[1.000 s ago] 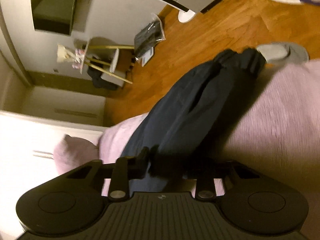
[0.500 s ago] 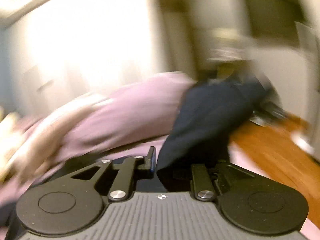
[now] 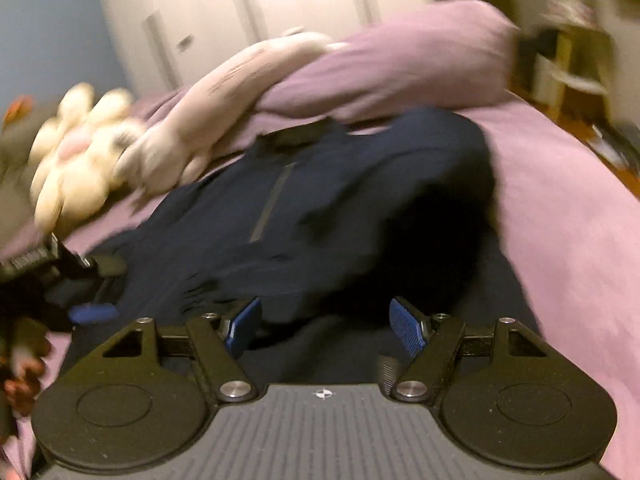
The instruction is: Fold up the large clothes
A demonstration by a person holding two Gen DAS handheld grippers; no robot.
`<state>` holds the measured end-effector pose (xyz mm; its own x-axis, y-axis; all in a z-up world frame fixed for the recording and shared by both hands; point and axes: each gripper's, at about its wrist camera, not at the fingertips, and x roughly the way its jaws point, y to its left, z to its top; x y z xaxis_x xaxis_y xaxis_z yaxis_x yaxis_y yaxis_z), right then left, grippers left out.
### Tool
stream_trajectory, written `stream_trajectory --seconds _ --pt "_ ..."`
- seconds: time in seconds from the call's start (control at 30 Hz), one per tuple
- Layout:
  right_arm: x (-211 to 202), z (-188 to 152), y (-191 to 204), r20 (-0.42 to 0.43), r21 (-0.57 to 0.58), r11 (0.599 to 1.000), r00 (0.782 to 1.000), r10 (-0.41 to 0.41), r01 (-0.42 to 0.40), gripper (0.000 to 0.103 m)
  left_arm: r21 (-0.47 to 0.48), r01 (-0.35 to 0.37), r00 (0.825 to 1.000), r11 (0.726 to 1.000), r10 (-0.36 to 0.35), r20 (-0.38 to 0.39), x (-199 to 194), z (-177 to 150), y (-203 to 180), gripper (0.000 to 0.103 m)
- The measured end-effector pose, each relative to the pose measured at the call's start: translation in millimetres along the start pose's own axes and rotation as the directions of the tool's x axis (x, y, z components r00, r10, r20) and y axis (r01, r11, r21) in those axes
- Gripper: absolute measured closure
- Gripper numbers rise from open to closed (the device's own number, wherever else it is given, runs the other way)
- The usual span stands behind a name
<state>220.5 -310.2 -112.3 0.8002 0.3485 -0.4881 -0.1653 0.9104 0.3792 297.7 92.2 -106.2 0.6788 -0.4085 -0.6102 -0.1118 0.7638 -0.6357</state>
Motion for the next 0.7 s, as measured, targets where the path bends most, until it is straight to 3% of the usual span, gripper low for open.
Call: stream_trajectory --seconds 0.03,0.07,0.2,0.27,0.3,0.43,0.5,0.57,0.63,0.7 --pt "-3 -3 -10 0.004 0.043 0.999 1.000 -0.005 0.005 0.031 -0.013 0.015 1.000 1.000 -0.015 -0.021 13 1 0 0.016" --pt "-10 -8 -20 0.011 0.091 0.996 1.000 -0.007 0.006 0.031 -0.027 0.027 0.999 0.999 -0.028 -0.040 22 0 0 0.020" --pt "-22 -15 -52 0.018 0.199 0.980 1.000 -0.005 0.001 0.031 -0.087 0.075 0.990 0.993 -0.085 -0.111 59 -1 -2 0.027" --pt "-26 -17 -60 0.018 0.211 0.977 1.000 -0.008 0.004 0.031 -0.111 0.075 0.985 0.991 -0.090 -0.144 73 -2 -1 0.042" --pt "-26 -17 -61 0.019 0.208 0.978 1.000 -0.008 0.004 0.031 -0.121 0.061 0.984 0.991 -0.080 -0.161 81 -2 0 0.059" --pt "-5 -4 -49 0.024 0.179 0.984 1.000 0.006 -0.010 0.031 -0.079 0.043 0.987 0.996 -0.055 -0.150 89 8 -6 0.087" --pt "4 9 -38 0.034 0.155 0.988 0.999 0.018 -0.023 0.031 -0.014 0.010 0.995 1.000 -0.011 -0.104 79 22 -14 0.090" --pt "11 21 -32 0.047 0.137 0.989 0.998 0.039 -0.046 0.031 0.088 -0.069 0.998 0.994 0.070 -0.007 61 47 -22 0.090" --pt "24 33 -28 0.046 0.149 0.985 0.996 0.080 -0.086 0.031 0.161 -0.191 0.979 0.968 0.175 0.108 44 73 -26 0.090" --pt "47 42 -24 0.026 0.197 0.970 0.990 0.139 -0.142 0.031 0.175 -0.296 0.944 0.939 0.260 0.203 30 96 -24 0.090"
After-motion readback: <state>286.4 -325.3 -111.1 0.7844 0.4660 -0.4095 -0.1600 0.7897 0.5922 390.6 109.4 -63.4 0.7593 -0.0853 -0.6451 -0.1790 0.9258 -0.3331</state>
